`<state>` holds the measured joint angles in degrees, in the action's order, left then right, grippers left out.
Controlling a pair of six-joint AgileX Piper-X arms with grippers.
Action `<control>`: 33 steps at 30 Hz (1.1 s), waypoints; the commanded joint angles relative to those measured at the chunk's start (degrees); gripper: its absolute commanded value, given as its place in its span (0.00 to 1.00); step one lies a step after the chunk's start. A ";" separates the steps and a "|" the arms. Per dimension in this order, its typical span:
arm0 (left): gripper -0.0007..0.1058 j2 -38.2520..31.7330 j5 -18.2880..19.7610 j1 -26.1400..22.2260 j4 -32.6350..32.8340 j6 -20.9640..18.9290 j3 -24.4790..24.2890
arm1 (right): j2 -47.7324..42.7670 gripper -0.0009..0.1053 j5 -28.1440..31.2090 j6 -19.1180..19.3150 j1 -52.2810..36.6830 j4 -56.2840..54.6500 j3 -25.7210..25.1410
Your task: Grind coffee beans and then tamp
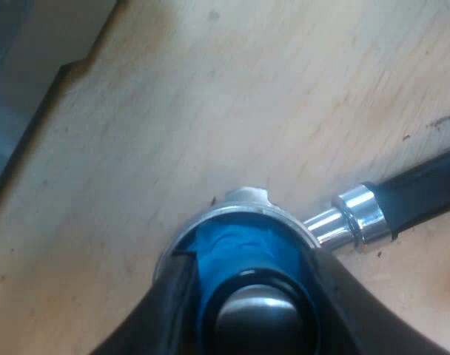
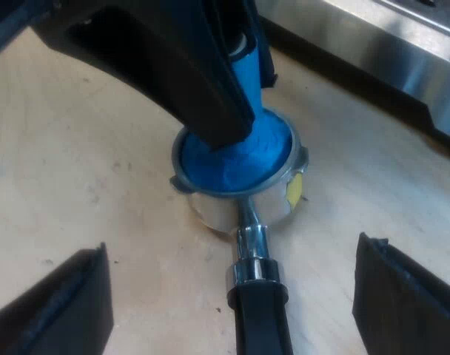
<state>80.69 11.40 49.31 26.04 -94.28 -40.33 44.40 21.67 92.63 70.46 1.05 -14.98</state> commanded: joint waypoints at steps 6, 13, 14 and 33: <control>0.01 2.95 -0.41 0.00 7.12 -0.12 5.00 | -0.33 0.66 0.35 -0.45 0.00 0.41 -0.08; 0.01 3.28 -0.20 0.00 8.10 -0.12 5.13 | -0.33 0.66 0.36 -0.88 0.00 0.41 -0.08; 0.01 3.28 -0.20 0.00 8.22 -0.12 5.13 | -0.33 0.66 0.36 -0.94 0.00 0.41 -0.08; 0.01 -8.81 -0.49 0.00 13.29 0.48 -5.74 | -0.78 0.66 0.36 -0.49 0.00 1.73 -0.33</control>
<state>72.61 11.27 49.21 38.74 -93.79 -45.52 44.05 21.82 92.04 70.46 2.38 -14.98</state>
